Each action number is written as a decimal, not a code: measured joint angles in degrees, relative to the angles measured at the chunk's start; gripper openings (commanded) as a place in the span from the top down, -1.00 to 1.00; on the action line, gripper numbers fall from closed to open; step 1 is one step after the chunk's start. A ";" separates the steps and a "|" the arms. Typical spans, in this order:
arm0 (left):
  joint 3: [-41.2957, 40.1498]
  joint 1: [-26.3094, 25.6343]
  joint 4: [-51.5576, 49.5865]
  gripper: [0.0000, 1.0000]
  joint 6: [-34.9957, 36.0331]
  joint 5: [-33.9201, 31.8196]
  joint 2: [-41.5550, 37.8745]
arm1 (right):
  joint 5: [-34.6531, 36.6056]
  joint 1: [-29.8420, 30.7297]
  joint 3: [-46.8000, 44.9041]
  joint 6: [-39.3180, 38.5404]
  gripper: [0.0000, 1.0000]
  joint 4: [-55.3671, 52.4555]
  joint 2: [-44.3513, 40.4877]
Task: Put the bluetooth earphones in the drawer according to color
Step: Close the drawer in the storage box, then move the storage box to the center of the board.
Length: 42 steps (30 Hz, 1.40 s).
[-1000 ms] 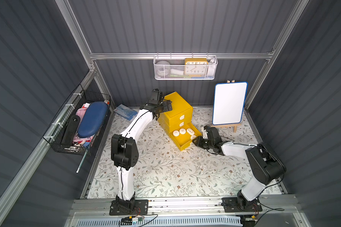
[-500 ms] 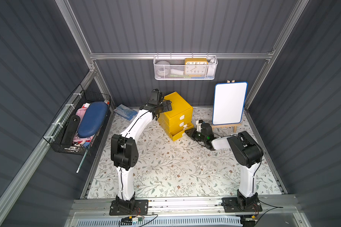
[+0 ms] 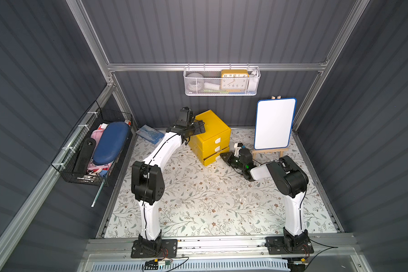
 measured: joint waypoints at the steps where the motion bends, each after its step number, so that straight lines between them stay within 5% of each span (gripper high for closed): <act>1: -0.46 0.04 0.02 -0.93 -0.02 0.55 -0.35 | 0.24 0.00 -0.28 -0.09 0.63 -0.20 -0.39; 12: -2.08 -0.07 -0.72 -0.94 -0.02 2.51 -1.84 | -0.07 0.00 4.48 1.95 0.67 0.20 5.35; 17: -3.52 -0.07 -0.66 -0.97 -0.09 3.28 -3.04 | -0.24 0.07 -1.09 1.51 0.62 -0.81 0.00; 25: -6.45 0.00 -4.09 -0.99 -0.09 3.87 -10.40 | -0.24 -0.31 -6.80 -7.85 -0.20 -16.15 -25.24; 32: -6.43 2.32 -3.63 -0.99 -0.92 7.72 -13.20 | -0.94 -3.45 6.40 -17.73 -0.54 -33.11 -30.25; 42: -4.81 7.10 -3.19 -0.99 -1.75 16.31 -8.09 | -6.86 -8.26 38.77 -28.79 -0.59 -57.18 -11.80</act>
